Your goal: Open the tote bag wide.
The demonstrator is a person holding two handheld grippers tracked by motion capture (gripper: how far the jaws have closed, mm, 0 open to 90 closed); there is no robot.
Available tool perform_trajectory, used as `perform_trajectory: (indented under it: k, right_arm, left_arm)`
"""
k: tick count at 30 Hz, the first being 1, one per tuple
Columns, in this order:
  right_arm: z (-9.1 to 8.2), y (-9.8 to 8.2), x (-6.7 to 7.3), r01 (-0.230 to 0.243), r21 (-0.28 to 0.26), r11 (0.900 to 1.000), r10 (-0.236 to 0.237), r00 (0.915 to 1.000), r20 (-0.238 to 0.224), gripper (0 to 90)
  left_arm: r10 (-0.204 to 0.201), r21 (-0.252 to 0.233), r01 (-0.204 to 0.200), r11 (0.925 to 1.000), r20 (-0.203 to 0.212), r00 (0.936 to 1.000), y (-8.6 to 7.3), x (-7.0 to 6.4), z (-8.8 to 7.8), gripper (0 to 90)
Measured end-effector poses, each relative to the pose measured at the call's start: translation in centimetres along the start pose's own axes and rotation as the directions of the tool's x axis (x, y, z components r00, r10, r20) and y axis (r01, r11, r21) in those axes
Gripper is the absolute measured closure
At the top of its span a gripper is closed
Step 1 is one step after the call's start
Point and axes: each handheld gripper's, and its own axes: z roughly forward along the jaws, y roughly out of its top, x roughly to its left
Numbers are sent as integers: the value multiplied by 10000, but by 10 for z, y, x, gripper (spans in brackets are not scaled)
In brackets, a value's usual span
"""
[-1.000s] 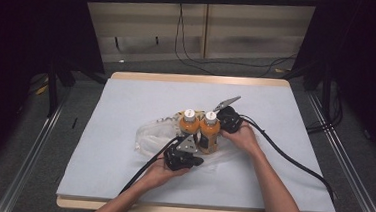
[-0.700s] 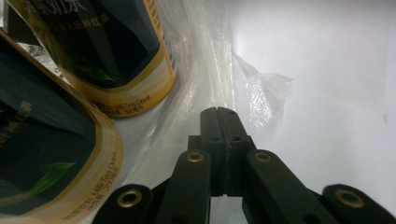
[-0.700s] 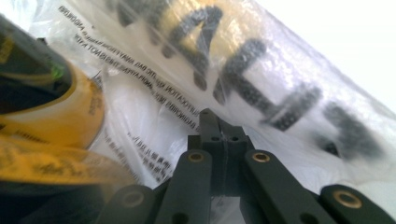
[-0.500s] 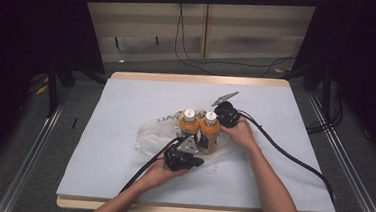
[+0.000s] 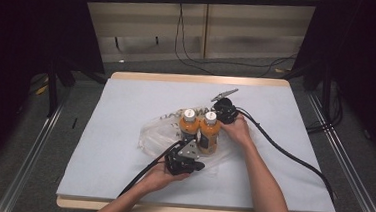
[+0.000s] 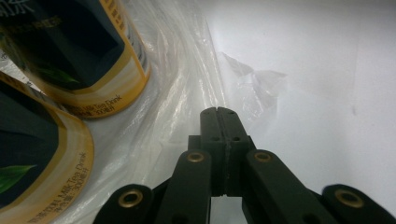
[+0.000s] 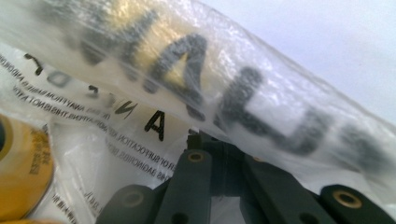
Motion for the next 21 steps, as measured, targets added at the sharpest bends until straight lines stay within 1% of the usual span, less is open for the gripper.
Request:
perform_trajectory:
  k: [2,4,5,6,8,9,10,12,13,14,15,16,17,18,19,20,21]
  right_arm:
    - [1,1,-1,-39,-57,10000,39,10000,16,900]
    - [3,3,-2,-25,-44,10000,25,10000,36,900]
    - [3,4,-2,15,1,10000,-15,10000,41,900]
    - [3,5,-2,15,37,10000,-15,9999,169,900]
    - [4,5,-3,-72,80,9999,71,9999,117,900]
    - [5,6,-4,-68,-3,10000,68,9999,139,900]
    - [5,6,-4,-65,-6,10000,65,9999,152,900]
    - [6,6,-5,-101,-38,9999,102,9998,192,900]
    - [6,7,-5,-192,-53,9998,193,9997,144,900]
    - [6,7,-5,-234,-4,9997,234,9995,188,900]
    - [7,8,-6,-199,-49,9998,200,9996,184,900]
    - [7,8,-6,-312,-2,9995,311,9992,245,900]
    - [7,9,-7,-295,-25,9996,296,9993,245,900]
    - [7,9,-8,-360,5,9994,360,9990,266,900]
    - [8,9,-9,-344,-63,9994,346,9990,284,900]
    - [9,10,-10,-437,-71,9990,439,9986,304,900]
    - [9,10,-11,-449,-96,9989,452,9985,318,900]
  left_arm:
    - [0,23,0,10000,120,9999,0,1,0,900]
    - [9,96,-10,10000,96,10000,0,1,-1,900]
    - [3,81,-4,10000,115,9999,0,1,-1,900]
    - [-9,36,8,10000,135,9999,0,1,-1,900]
    - [-5,-22,6,10000,203,9998,0,1,0,900]
    - [20,-1,-20,10000,220,9998,0,0,0,900]
    - [14,129,-17,9999,190,9998,0,-1,-1,900]
    - [56,35,-57,10000,282,9996,0,-2,-1,900]
    - [79,44,-81,10000,282,9996,0,-2,-1,900]
    - [96,58,-98,9999,334,9994,0,-2,-1,900]
    - [77,16,-77,10000,302,9995,0,-3,-1,900]
    - [43,63,-45,10000,347,9994,1,-4,-1,900]
    - [65,63,-68,10000,398,9992,0,-4,-1,900]
    - [144,91,-148,9998,423,9990,1,-4,-1,900]
    - [166,181,-174,9997,406,9990,1,-5,-2,900]
    - [182,313,-195,9993,418,9990,2,-5,-3,900]
    - [178,312,-191,9993,433,9989,2,-5,-3,900]
